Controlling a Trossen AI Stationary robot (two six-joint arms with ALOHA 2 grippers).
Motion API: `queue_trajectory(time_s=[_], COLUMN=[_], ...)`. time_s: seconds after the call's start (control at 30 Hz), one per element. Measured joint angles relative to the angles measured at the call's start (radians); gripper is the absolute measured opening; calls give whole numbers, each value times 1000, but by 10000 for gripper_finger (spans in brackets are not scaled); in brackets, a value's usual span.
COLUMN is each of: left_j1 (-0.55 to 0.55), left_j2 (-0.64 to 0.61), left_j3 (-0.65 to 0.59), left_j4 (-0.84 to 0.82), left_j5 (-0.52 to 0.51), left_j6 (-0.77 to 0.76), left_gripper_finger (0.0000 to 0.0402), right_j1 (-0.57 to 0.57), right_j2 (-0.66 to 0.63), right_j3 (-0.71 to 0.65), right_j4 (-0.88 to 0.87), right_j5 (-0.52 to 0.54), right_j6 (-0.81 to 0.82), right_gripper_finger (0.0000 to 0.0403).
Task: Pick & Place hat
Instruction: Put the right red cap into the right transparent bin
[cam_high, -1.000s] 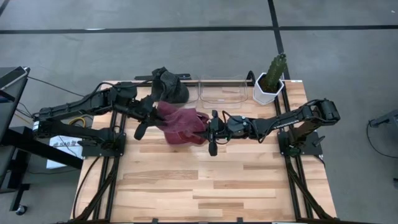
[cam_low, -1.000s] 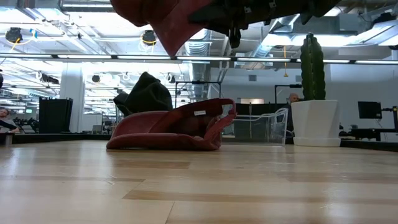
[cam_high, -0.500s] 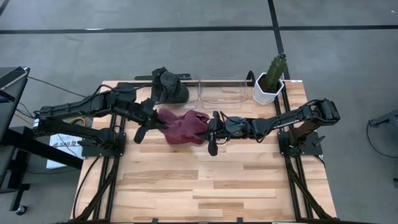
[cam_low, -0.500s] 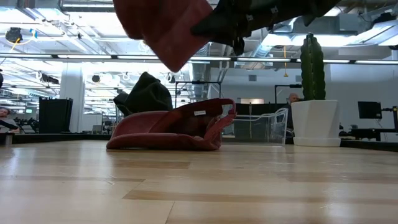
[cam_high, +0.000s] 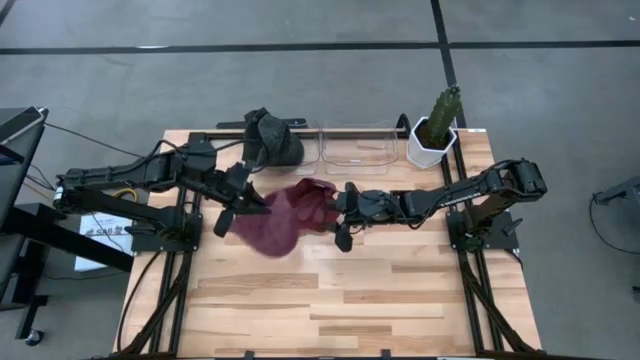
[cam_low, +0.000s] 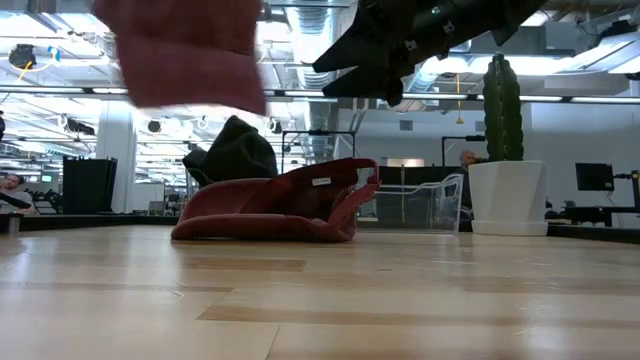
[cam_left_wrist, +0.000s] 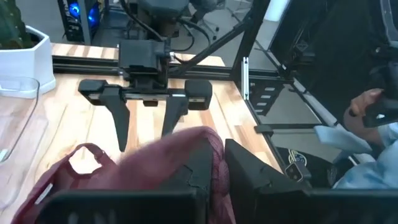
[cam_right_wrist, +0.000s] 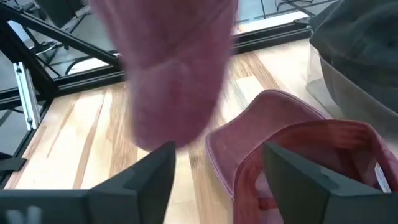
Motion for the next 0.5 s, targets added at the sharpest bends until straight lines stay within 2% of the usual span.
queue_trajectory(time_s=[0.13, 0.37, 0.5], left_j1=[-12, -59, -93], left_j2=[0, 24, 66], left_j3=[0, 0, 0], left_j4=[17, 116, 215], left_j5=[-28, -160, -221], left_j6=[-18, -52, -51], left_gripper_finger=[28, 30, 30], right_j1=[0, 39, 104], right_j2=[0, 0, 0], right_j3=[0, 0, 0], right_j4=[-34, -82, -76], right_j5=[0, 14, 115], right_j6=[14, -62, -105], right_gripper_finger=[268, 270, 270])
